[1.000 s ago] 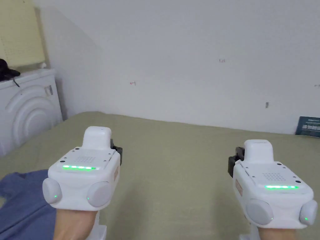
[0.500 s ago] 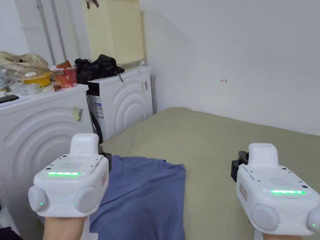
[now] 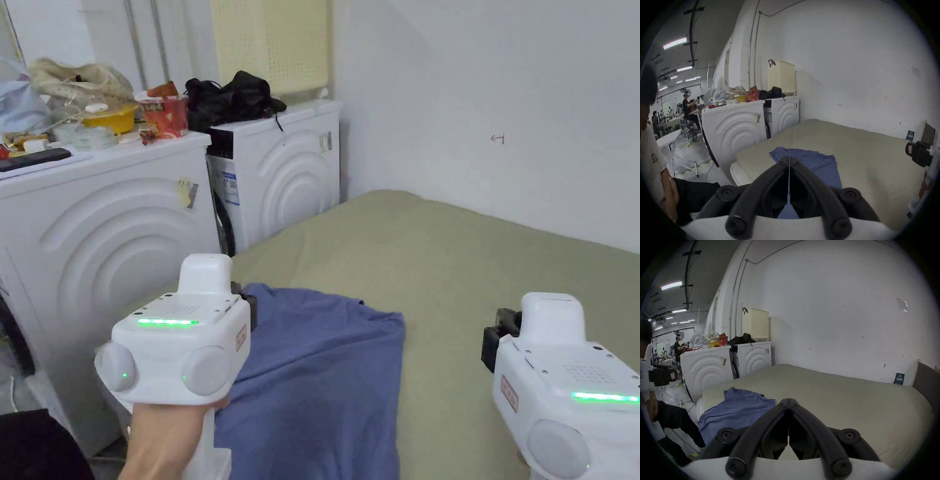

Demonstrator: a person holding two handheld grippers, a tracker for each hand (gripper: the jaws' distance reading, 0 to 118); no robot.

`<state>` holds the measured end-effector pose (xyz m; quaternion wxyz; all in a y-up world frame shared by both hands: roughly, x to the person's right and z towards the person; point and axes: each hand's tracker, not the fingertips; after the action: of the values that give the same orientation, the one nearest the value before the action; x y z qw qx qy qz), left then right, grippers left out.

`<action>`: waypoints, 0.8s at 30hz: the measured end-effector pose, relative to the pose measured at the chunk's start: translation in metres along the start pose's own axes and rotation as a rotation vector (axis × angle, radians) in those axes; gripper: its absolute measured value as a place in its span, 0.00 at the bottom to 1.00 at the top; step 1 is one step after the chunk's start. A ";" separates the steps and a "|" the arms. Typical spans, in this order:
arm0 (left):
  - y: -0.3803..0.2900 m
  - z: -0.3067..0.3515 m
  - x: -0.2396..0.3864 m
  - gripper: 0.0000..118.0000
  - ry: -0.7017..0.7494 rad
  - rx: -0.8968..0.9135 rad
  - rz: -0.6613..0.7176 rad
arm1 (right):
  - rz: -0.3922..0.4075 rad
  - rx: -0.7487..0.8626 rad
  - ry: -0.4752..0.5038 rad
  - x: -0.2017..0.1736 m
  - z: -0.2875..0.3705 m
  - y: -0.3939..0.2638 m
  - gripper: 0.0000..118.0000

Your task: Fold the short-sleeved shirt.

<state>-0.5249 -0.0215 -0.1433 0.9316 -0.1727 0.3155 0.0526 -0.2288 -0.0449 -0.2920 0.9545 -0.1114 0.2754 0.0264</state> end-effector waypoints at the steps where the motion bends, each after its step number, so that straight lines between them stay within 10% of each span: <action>1: -0.003 -0.011 0.000 0.01 -0.006 -0.021 0.001 | 0.001 -0.007 0.007 -0.002 -0.004 -0.003 0.00; 20: -0.088 -0.263 0.063 0.05 -0.243 -0.642 -0.045 | 0.013 -0.229 0.003 0.003 -0.087 -0.102 0.00; 21: -0.089 -0.266 0.065 0.18 -0.244 -0.664 -0.051 | 0.014 -0.238 -0.003 0.004 -0.088 -0.106 0.00; 23: -0.093 -0.265 0.070 0.95 -0.232 -0.667 -0.050 | 0.004 -0.255 -0.006 0.008 -0.088 -0.110 0.00; 24: -0.093 -0.263 0.072 1.00 -0.220 -0.682 -0.061 | -0.002 -0.262 -0.009 0.009 -0.088 -0.112 0.00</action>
<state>-0.5982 -0.2028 -0.3554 0.8499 -0.4762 0.1724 0.1455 -0.2544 -0.1744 -0.3473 0.9330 -0.2352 0.2652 0.0617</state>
